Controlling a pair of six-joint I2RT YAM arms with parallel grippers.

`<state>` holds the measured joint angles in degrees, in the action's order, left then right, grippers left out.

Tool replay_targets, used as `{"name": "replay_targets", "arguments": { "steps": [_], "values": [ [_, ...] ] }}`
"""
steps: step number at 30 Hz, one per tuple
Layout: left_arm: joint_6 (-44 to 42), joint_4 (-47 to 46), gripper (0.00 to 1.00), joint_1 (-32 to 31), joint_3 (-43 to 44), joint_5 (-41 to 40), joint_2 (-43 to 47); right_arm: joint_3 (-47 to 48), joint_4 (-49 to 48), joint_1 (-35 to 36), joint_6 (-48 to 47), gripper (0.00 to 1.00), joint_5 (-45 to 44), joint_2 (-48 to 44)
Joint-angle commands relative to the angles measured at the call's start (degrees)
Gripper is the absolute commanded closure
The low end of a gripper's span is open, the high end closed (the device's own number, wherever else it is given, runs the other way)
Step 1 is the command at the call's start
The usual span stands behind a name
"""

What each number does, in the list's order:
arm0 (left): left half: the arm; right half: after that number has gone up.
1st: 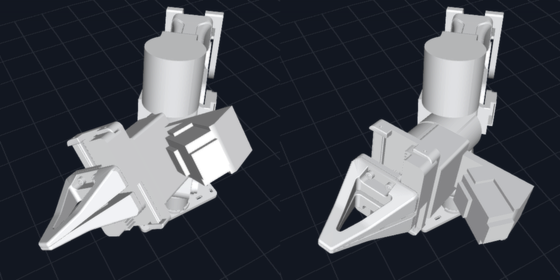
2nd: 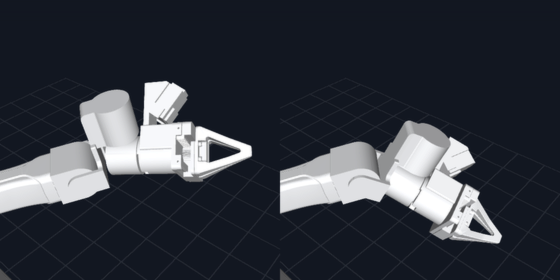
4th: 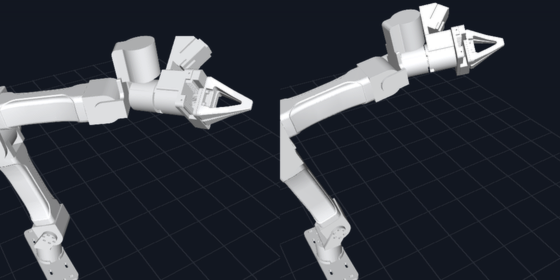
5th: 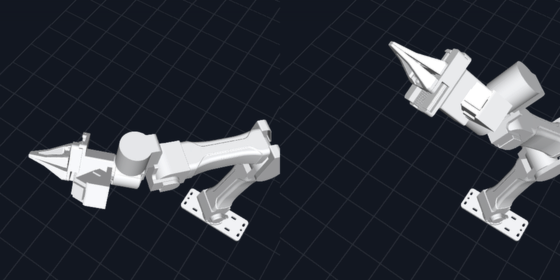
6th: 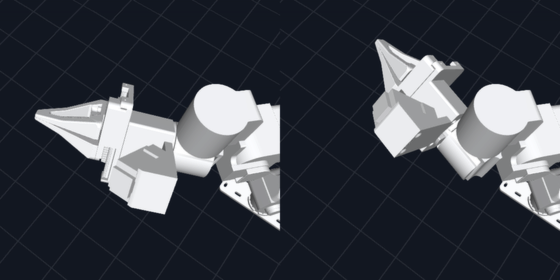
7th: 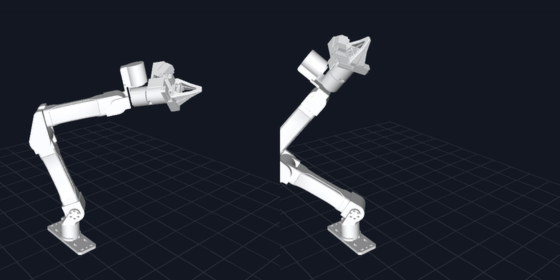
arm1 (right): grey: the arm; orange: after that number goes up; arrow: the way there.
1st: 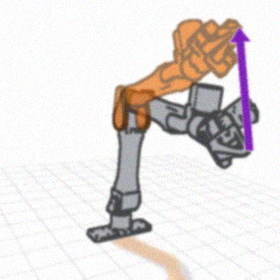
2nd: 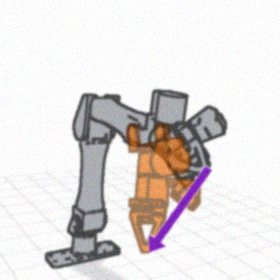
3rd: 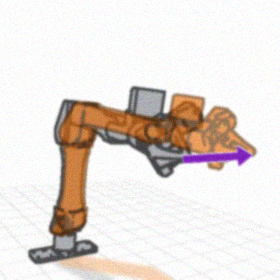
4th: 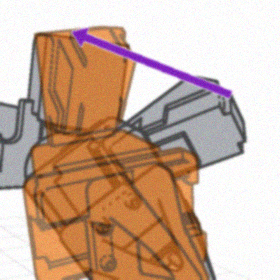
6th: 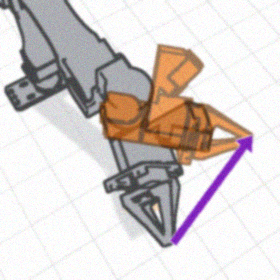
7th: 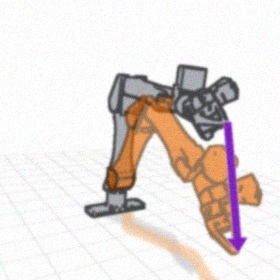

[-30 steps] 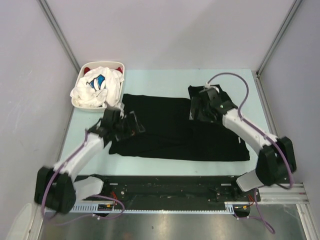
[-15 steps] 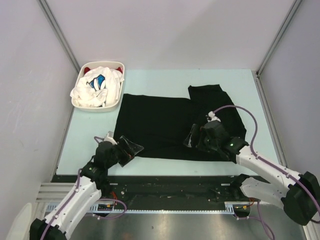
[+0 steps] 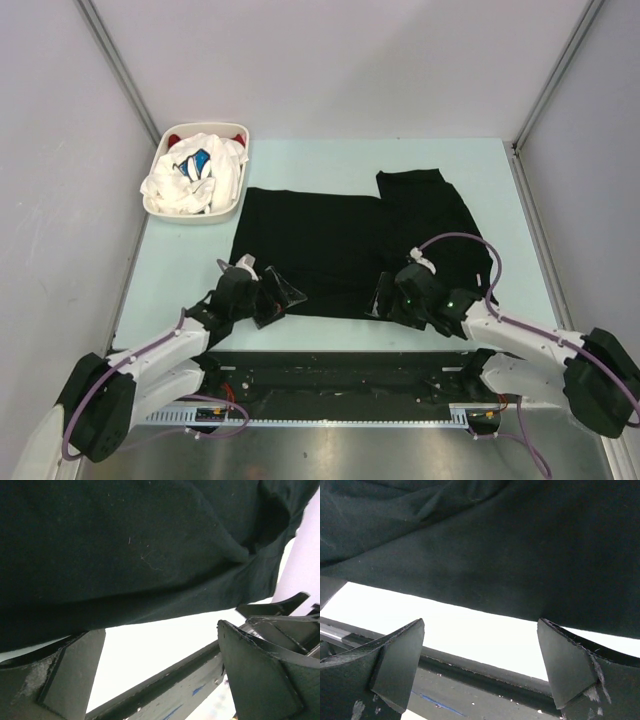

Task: Fold and stack the t-shirts
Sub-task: Fold the tshirt

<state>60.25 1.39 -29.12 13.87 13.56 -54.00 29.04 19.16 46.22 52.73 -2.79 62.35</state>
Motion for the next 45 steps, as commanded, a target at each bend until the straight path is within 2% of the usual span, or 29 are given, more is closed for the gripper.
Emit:
{"name": "replay_targets", "arguments": {
  "steps": [1, 6, 12, 15, 16, 19, 25, 26, 27, 30, 34, 37, 38, 40, 41, 43, 45],
  "values": [
    [6.01, -8.32, 0.00, -1.63, -4.28, -3.45, 0.12, -4.76, -3.42, 0.10, 9.66, 0.01, -4.24, -5.21],
    [11.28, -8.33, 0.00, -4.62, -7.45, -5.74, 1.08, -11.80, -6.50, 0.72, 20.73, 0.01, -5.64, -10.22],
    [15.15, -0.70, 0.01, -5.86, -8.86, -10.13, 6.35, -16.46, 0.43, 1.42, 28.99, 0.01, -13.11, -16.02],
    [17.52, 6.06, 0.05, -6.21, -9.56, -12.93, 10.48, -17.43, 4.81, 1.77, 31.46, 0.01, -16.88, -19.54],
    [18.40, 7.04, 0.11, -6.21, -9.74, -13.38, 11.54, -17.44, 6.05, 1.95, 33.38, 0.01, -18.12, -20.59],
    [21.13, 10.73, 0.20, -6.38, -10.00, -17.07, 15.49, -17.96, 7.12, 2.21, 35.76, 0.01, -20.76, -21.13],
    [26.06, 13.38, 0.28, -6.47, -10.18, -23.39, 17.17, -20.16, 0.63, 2.83, 38.06, 0.07, -24.37, -18.15],
    [26.58, 13.12, 0.30, -6.56, -10.44, -23.58, 16.65, -20.51, -0.51, 2.91, 38.15, 0.13, -24.55, -17.09],
    [26.94, 11.81, 0.38, -6.56, -10.70, -23.49, 16.04, -20.86, -2.18, 2.83, 38.41, 0.16, -24.55, -16.47],
    [27.73, 9.43, 0.51, -6.56, -11.76, -23.23, 13.49, -21.65, -4.65, 2.74, 38.15, 0.26, -24.29, -15.42],
    [27.82, 8.28, 0.58, -6.56, -12.81, -23.67, 11.28, -22.09, -4.92, 2.83, 37.27, 0.33, -24.46, -15.50],
    [27.99, 7.93, 0.69, -6.56, -13.17, -24.20, 11.02, -22.45, -4.66, 2.83, 37.45, 0.48, -24.64, -16.20],
    [27.99, 8.10, 0.72, -6.56, -13.25, -24.63, 10.93, -22.45, -4.57, 2.83, 37.18, 0.59, -24.90, -16.20],
    [27.91, 7.93, 0.81, -6.56, -13.34, -25.07, 10.67, -22.36, -4.57, 2.74, 37.01, 0.68, -25.07, -16.03],
    [27.91, 7.84, 0.84, -6.56, -13.34, -25.08, 10.58, -22.36, -4.57, 2.83, 37.01, 0.77, -25.07, -15.94],
    [27.73, 6.96, 0.93, -6.56, -13.34, -25.43, 9.62, -22.36, -4.83, 2.91, 36.74, 0.84, -24.99, -15.50],
    [27.47, 6.70, 1.00, -6.56, -13.17, -25.43, 8.65, -22.18, -4.48, 2.74, 36.74, 1.00, -24.81, -15.33]
  ]
}}
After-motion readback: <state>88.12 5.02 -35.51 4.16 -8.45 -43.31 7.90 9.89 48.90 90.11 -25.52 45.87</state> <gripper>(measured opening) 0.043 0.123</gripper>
